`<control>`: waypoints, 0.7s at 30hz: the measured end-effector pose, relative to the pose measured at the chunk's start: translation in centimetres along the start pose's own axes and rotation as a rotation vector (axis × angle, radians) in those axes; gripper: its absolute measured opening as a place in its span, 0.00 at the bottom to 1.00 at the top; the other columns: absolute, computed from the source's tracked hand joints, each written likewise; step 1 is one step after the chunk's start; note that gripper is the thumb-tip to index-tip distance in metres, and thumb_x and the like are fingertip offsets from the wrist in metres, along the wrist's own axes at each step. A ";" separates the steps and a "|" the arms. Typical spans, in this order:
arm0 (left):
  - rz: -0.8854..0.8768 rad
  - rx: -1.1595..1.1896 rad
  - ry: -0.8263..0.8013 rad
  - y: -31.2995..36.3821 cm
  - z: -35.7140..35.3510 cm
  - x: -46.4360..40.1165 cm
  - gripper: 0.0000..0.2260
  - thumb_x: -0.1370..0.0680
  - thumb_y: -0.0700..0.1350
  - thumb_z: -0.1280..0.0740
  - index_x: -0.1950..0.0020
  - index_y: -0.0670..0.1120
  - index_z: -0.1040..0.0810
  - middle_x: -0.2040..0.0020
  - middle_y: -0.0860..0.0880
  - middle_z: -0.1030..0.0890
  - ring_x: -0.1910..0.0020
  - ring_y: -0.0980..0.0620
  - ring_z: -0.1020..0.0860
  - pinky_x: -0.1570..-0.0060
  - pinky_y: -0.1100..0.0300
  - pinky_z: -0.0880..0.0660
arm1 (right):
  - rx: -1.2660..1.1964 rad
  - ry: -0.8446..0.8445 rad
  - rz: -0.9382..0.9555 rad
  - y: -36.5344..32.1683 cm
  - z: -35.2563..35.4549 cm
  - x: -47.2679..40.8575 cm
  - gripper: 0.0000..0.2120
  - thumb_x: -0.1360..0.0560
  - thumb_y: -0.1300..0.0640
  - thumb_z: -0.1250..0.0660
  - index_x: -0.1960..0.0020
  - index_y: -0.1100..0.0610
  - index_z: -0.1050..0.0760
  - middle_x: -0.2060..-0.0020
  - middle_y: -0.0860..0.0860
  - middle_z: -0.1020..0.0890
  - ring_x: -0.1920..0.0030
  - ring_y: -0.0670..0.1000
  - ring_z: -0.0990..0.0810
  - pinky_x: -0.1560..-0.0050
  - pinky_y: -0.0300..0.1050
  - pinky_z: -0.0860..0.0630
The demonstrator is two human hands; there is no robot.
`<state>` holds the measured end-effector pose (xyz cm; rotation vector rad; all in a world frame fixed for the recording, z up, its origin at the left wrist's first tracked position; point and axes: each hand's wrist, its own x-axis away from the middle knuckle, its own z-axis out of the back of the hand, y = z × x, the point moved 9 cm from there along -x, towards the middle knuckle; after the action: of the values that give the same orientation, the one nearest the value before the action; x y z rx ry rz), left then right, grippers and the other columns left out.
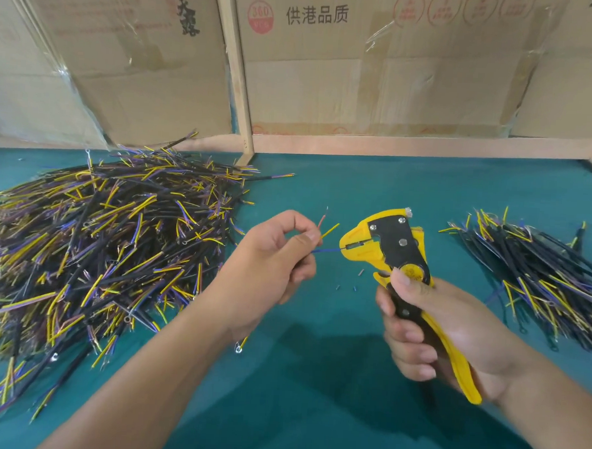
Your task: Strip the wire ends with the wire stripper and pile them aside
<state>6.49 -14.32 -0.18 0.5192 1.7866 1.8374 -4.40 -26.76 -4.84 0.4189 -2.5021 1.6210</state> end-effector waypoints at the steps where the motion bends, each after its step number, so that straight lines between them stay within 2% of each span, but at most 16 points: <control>1: -0.001 -0.023 -0.001 0.0 0.2 0.0 0.11 0.16 0.44 0.40 0.58 0.51 0.29 0.74 0.52 0.35 0.78 0.54 0.45 0.77 0.67 0.46 | 0.005 -0.001 0.000 0.1 -0.1 0.0 0.21 0.33 0.41 0.23 0.60 0.58 0.24 0.72 0.52 0.34 0.77 0.49 0.36 0.76 0.41 0.33; 4: 0.003 -0.064 0.021 0.1 0.6 -0.1 0.13 0.16 0.42 0.41 0.60 0.53 0.29 0.75 0.53 0.36 0.78 0.54 0.46 0.77 0.68 0.47 | 0.013 0.031 0.022 0.3 -0.4 -0.3 0.18 0.31 0.43 0.24 0.61 0.57 0.24 0.73 0.51 0.35 0.78 0.48 0.37 0.77 0.39 0.34; 7: -0.038 -0.026 0.263 1.1 4.9 0.0 0.14 0.18 0.38 0.43 0.60 0.53 0.28 0.77 0.55 0.36 0.80 0.57 0.45 0.78 0.70 0.47 | -0.137 0.201 0.134 -2.0 2.5 -0.1 0.16 0.27 0.46 0.27 0.62 0.57 0.27 0.76 0.48 0.38 0.81 0.45 0.40 0.82 0.36 0.38; 9: -0.099 -0.044 0.329 2.0 7.0 0.1 0.14 0.18 0.37 0.42 0.59 0.52 0.29 0.77 0.54 0.36 0.79 0.57 0.44 0.78 0.68 0.47 | -0.202 0.253 0.251 -4.5 4.6 0.7 0.15 0.25 0.45 0.33 0.60 0.57 0.28 0.74 0.48 0.38 0.79 0.45 0.38 0.81 0.39 0.35; 10: -0.125 -0.108 0.299 2.4 6.9 0.1 0.13 0.17 0.38 0.41 0.59 0.51 0.28 0.77 0.54 0.35 0.78 0.56 0.44 0.78 0.66 0.46 | -0.204 0.215 0.271 -5.1 4.8 0.8 0.16 0.25 0.45 0.32 0.59 0.57 0.26 0.73 0.49 0.36 0.77 0.47 0.36 0.77 0.41 0.32; 12: -0.163 -0.271 0.156 2.6 4.9 0.2 0.11 0.18 0.39 0.37 0.60 0.49 0.27 0.76 0.53 0.31 0.77 0.56 0.40 0.77 0.64 0.42 | -0.153 0.084 0.226 -4.4 3.8 0.4 0.17 0.28 0.46 0.25 0.55 0.60 0.22 0.69 0.52 0.32 0.71 0.52 0.31 0.68 0.49 0.25; 14: -0.190 -0.347 0.000 2.3 2.4 0.4 0.09 0.21 0.42 0.33 0.61 0.48 0.25 0.74 0.53 0.27 0.76 0.57 0.37 0.75 0.66 0.40 | -0.052 -0.025 0.141 -2.6 2.4 -0.1 0.21 0.32 0.47 0.21 0.50 0.63 0.20 0.66 0.56 0.29 0.67 0.56 0.28 0.60 0.53 0.23; 16: -0.197 -0.371 -0.107 2.1 1.0 0.8 0.06 0.23 0.45 0.34 0.60 0.48 0.23 0.73 0.52 0.26 0.74 0.55 0.36 0.75 0.62 0.39 | -0.005 -0.103 0.081 -1.2 1.3 -0.3 0.23 0.30 0.47 0.22 0.47 0.65 0.20 0.65 0.57 0.28 0.65 0.57 0.27 0.57 0.54 0.24; 18: -0.191 -0.364 -0.171 1.9 0.4 1.0 0.05 0.24 0.46 0.33 0.59 0.47 0.22 0.73 0.52 0.26 0.72 0.50 0.34 0.72 0.52 0.38 | 0.034 -0.128 0.046 -0.6 1.0 -0.2 0.23 0.28 0.46 0.23 0.45 0.65 0.20 0.63 0.60 0.25 0.64 0.58 0.24 0.55 0.56 0.23; 21: -0.205 -0.335 -0.214 1.9 -0.3 1.3 0.04 0.24 0.45 0.32 0.58 0.47 0.21 0.72 0.52 0.26 0.71 0.52 0.32 0.69 0.52 0.36 | 0.199 -0.087 0.007 0.2 1.6 0.1 0.22 0.23 0.43 0.30 0.41 0.61 0.21 0.51 0.62 0.18 0.53 0.61 0.18 0.47 0.58 0.20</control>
<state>5.08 -13.80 1.61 0.3714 1.3070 1.8118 -4.46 -28.16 -5.68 0.5143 -2.4121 1.9022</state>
